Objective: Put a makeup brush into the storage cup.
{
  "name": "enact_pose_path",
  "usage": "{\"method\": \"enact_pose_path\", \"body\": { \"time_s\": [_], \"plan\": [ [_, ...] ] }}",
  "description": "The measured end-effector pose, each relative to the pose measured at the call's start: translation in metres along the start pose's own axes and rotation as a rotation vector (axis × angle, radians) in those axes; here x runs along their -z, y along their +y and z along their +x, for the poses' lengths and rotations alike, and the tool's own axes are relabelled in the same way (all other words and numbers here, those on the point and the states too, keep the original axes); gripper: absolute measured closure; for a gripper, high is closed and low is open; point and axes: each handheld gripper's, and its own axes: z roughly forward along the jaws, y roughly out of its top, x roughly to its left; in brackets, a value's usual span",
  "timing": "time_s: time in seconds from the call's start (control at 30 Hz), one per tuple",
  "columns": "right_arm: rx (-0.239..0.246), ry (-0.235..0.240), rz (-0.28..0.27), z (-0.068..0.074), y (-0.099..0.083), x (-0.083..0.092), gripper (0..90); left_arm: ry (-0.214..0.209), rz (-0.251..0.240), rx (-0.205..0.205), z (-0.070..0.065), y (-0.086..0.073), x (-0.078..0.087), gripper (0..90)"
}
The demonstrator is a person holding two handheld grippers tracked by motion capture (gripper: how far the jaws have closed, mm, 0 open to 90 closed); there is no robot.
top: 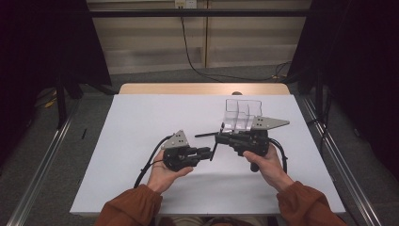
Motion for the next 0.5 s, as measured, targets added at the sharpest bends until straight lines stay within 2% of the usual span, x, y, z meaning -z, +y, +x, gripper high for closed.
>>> {"method": "enact_pose_path", "body": {
  "time_s": [0.1, 0.27, 0.33, 0.37, 0.43, 0.47, 0.5],
  "plan": [
    [0.004, -0.004, 0.008, 0.0000, -0.0003, 0.0002, 84.3, -0.003, -0.008, 0.000, -0.0004, 0.0003, 0.0010, 77.4],
    [0.005, -0.011, 0.007, -0.0008, -0.0001, 0.0017, 84.2, 0.021, -0.016, 0.002, -0.0005, 0.0005, 0.0043, 71.7],
    [0.008, -0.016, 0.008, -0.0011, 0.0004, 0.0033, 84.2, 0.044, -0.017, 0.018, 0.0008, 0.0012, 0.0060, 65.9],
    [0.008, -0.016, 0.008, -0.0011, 0.0004, 0.0033, 84.2, 0.044, -0.017, 0.018, 0.0008, 0.0012, 0.0060, 60.3],
    [0.008, -0.019, 0.009, -0.0018, 0.0007, 0.0046, 84.2, 0.056, -0.018, 0.028, 0.0010, 0.0011, 0.0067, 58.7],
    [0.005, -0.021, 0.007, -0.0028, 0.0010, 0.0059, 84.2, 0.078, -0.017, 0.027, 0.0004, 0.0018, 0.0079, 48.8],
    [0.005, -0.021, 0.007, -0.0028, 0.0010, 0.0059, 84.2, 0.078, -0.017, 0.027, 0.0004, 0.0018, 0.0079, 44.4]
  ]
}}
